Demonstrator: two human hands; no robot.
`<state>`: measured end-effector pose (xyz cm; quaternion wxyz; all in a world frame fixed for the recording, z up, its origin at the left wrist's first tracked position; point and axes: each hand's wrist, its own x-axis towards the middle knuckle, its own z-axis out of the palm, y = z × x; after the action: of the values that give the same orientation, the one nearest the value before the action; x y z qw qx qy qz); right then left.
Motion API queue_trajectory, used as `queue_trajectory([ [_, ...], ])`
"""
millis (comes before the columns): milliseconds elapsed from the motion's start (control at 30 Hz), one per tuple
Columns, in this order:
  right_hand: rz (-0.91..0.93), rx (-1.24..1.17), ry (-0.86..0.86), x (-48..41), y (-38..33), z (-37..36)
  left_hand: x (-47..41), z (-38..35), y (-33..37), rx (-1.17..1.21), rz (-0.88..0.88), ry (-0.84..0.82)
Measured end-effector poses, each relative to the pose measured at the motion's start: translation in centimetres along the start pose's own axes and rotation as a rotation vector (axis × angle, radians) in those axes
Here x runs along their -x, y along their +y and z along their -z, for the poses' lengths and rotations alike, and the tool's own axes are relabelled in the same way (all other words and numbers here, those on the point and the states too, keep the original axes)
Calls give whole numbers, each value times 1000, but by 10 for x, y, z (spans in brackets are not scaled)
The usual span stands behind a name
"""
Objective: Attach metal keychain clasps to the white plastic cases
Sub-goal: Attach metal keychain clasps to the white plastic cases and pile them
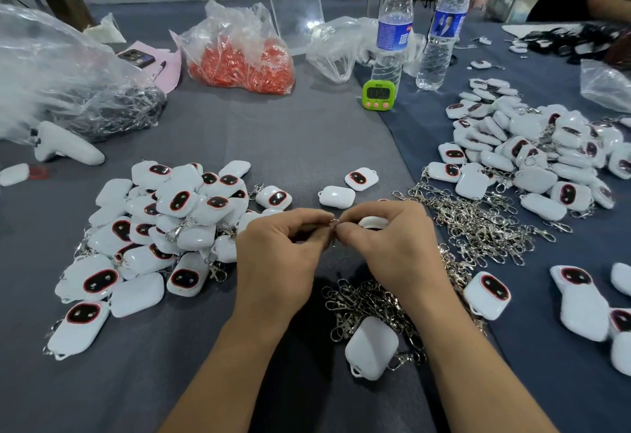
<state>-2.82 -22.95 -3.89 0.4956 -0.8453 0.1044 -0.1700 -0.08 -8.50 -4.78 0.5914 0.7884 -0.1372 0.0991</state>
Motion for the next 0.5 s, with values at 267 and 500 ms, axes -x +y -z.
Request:
queue_trajectory([
  [267,-20,-60,7,1,1,-1,0,0,-1,-126,-17,-12],
  [500,136,216,73,6,1,0,4,-1,-2,-312,-109,40],
])
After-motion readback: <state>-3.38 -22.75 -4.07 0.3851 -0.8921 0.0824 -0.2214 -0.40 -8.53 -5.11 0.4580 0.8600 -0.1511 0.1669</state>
